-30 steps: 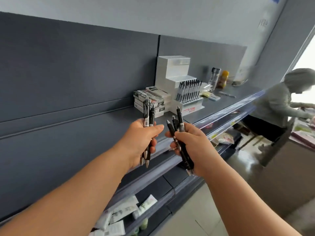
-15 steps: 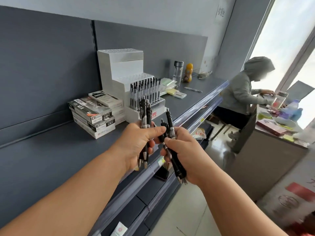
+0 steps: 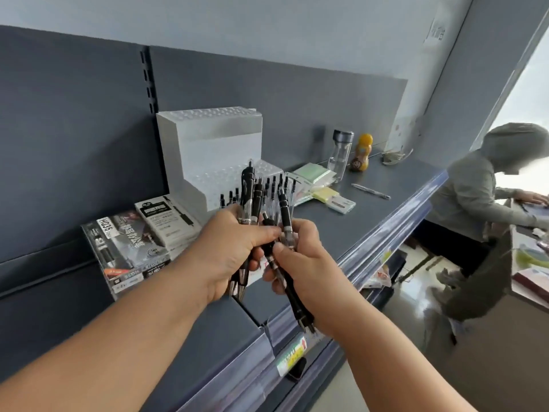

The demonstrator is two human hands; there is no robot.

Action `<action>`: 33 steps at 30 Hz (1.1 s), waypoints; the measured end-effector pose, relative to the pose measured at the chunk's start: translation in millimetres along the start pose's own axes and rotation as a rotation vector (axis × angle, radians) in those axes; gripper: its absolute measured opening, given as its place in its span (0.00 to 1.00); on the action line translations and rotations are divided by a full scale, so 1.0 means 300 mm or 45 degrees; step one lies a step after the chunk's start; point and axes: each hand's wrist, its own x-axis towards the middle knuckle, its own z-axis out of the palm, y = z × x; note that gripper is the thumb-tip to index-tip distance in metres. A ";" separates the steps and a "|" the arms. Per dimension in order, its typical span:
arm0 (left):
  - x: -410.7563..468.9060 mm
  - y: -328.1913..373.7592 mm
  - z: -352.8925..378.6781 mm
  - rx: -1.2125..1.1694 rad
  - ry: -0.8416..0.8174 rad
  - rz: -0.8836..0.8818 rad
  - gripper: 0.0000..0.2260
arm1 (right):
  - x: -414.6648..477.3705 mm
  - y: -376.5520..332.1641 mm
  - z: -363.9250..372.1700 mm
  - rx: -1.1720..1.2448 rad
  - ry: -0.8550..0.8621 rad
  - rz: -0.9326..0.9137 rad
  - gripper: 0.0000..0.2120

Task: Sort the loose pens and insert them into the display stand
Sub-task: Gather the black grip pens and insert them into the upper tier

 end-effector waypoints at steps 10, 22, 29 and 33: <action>0.119 0.112 -0.050 -0.051 0.470 0.106 0.09 | 0.329 -0.063 -0.042 0.131 -0.372 0.040 0.09; 0.093 0.180 -0.045 -0.052 0.914 0.138 0.08 | 0.637 -0.246 -0.120 0.186 -0.638 -0.427 0.06; 0.058 0.173 -0.092 -0.016 1.022 0.056 0.09 | 0.725 -0.255 0.009 -0.168 -0.502 -0.694 0.05; 0.056 0.177 -0.101 -0.019 1.018 0.068 0.09 | 0.746 -0.215 0.065 -0.380 -0.469 -0.741 0.11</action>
